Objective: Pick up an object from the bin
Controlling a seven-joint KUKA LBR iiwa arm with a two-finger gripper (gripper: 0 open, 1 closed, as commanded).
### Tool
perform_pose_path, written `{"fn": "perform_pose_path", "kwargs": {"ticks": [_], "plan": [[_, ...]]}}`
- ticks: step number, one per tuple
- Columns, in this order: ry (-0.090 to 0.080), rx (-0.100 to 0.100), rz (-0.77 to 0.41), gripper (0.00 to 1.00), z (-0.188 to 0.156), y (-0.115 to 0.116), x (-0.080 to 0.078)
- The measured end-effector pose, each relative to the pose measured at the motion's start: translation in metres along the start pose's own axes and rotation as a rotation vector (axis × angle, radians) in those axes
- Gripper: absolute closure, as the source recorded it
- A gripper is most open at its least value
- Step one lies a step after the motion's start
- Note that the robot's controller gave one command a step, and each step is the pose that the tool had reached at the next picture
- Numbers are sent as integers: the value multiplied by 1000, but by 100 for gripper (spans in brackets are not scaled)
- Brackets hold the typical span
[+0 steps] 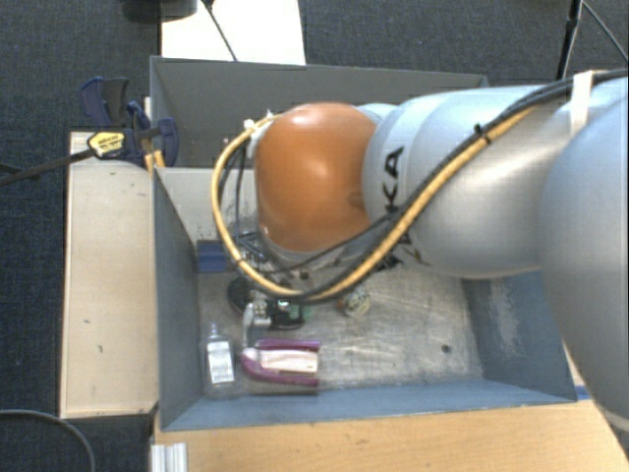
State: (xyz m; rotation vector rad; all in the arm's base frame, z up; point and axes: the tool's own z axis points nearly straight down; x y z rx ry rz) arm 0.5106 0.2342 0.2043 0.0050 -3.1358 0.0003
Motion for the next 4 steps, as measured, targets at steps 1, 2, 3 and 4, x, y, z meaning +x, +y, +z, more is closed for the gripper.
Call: {"fn": "perform_pose_path", "kwargs": {"ticks": [1,2,3,4], "plan": [[-25,-6,-19,0,115,-51,-38],[-9,-4,-17,100,118,-50,-32],[-14,-4,-12,100,11,-38,-30],[-14,-3,-28,100,-56,-37,-23]]}}
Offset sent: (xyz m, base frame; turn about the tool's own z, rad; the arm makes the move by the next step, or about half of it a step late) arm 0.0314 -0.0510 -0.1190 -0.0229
